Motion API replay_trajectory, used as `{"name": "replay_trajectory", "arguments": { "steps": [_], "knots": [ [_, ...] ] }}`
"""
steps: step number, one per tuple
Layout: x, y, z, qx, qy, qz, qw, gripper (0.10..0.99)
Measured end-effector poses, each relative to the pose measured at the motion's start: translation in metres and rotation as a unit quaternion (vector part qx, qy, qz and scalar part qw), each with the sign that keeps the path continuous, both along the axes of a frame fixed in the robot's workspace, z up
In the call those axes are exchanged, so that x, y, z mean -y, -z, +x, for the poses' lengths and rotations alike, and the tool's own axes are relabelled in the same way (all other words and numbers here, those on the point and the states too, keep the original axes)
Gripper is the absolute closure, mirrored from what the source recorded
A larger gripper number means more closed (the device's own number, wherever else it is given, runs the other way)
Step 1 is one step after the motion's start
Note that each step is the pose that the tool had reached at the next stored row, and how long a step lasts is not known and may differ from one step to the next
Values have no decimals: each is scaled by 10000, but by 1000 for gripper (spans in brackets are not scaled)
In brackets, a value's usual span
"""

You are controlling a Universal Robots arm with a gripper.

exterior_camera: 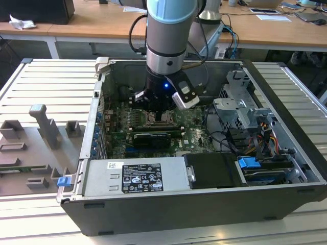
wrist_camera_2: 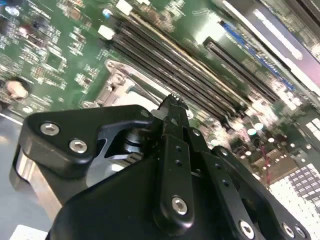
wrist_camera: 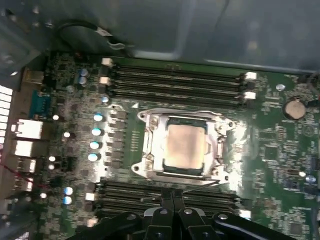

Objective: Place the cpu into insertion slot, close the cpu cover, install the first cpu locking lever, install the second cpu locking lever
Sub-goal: 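Install the second cpu locking lever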

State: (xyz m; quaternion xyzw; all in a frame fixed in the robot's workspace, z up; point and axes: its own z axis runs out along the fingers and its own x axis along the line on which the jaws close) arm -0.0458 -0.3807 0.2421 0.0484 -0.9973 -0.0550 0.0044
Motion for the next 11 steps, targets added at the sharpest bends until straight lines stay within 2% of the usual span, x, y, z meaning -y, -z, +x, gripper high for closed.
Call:
{"name": "replay_trajectory", "arguments": {
  "steps": [3,6,9,11],
  "knots": [
    [1,87,-37,-1,0,0,10000,980],
    [2,129,-50,-2,0,25,10000,980],
    [27,136,-69,-1,0,233,9997,980],
    [58,138,-87,-1,1,260,9997,980]
  ]
}}
